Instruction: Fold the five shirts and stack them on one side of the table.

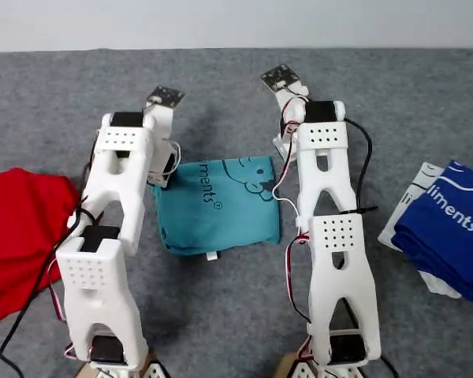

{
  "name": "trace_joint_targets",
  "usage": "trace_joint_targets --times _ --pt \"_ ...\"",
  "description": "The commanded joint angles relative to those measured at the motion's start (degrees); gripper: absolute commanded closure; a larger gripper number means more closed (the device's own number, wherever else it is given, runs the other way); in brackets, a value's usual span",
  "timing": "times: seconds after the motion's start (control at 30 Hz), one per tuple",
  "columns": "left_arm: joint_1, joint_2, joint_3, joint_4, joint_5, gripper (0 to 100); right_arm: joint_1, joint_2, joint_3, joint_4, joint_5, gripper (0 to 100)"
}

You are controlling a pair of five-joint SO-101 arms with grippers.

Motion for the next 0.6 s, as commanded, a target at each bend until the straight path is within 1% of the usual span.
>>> trace_joint_targets --times 0.0,0.1,0.2,0.27,0.47,0.57 --pt "0.35 -0.44 -7.78 5.27 -0.7 91 -1.54 -0.48 -9.32 5.23 0.7 98.8" --pt "0.88 -0.44 -13.76 9.05 -0.7 91 -3.38 -3.21 -8.7 9.19 0.53 98.8" --pt "1.05 0.18 -17.27 10.29 -0.7 91 -4.53 -6.29 -8.26 9.8 -0.44 98.8" --pt "1.14 0.18 -17.1 10.11 -0.62 91 -5.85 -7.25 -8.26 9.71 -1.49 98.8" --pt "1.14 0.26 -13.67 9.85 -0.62 91 -9.54 -5.41 -4.57 9.63 -1.58 98.8" --pt "1.14 0.26 -9.36 6.42 -0.7 91 -9.36 -2.42 -3.16 7.6 -1.41 98.8"
